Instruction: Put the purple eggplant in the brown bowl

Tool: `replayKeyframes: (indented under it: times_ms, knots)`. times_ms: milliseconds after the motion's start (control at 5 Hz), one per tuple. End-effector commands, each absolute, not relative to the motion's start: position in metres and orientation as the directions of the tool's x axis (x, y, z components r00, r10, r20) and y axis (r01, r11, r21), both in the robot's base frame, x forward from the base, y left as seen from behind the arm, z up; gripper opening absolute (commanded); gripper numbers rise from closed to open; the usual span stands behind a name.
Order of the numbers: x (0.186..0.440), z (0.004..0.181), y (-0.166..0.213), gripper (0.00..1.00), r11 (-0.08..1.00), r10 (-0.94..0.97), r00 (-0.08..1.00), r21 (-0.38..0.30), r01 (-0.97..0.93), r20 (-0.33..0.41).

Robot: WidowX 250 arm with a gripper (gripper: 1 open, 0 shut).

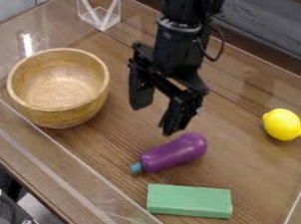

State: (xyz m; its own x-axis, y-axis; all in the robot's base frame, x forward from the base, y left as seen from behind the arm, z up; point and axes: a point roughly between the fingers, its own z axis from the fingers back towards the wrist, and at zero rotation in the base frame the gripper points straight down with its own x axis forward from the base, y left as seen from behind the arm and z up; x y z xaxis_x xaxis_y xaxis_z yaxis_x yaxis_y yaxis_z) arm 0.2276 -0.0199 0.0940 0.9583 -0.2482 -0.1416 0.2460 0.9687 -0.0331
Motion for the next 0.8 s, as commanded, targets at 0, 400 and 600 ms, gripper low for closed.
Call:
replayKeyframes:
  times_ms: [0,400,600]
  knots:
    - [0.223,0.097,-0.025,1.0,0.957,-0.29,0.954,-0.026,0.289,-0.077]
    - [0.222,0.082,-0.031,1.0,0.952,-0.304,0.952,-0.028,0.303,-0.039]
    - [0.223,0.075,-0.033,1.0,0.952,-0.305,0.952,-0.03,0.304,-0.027]
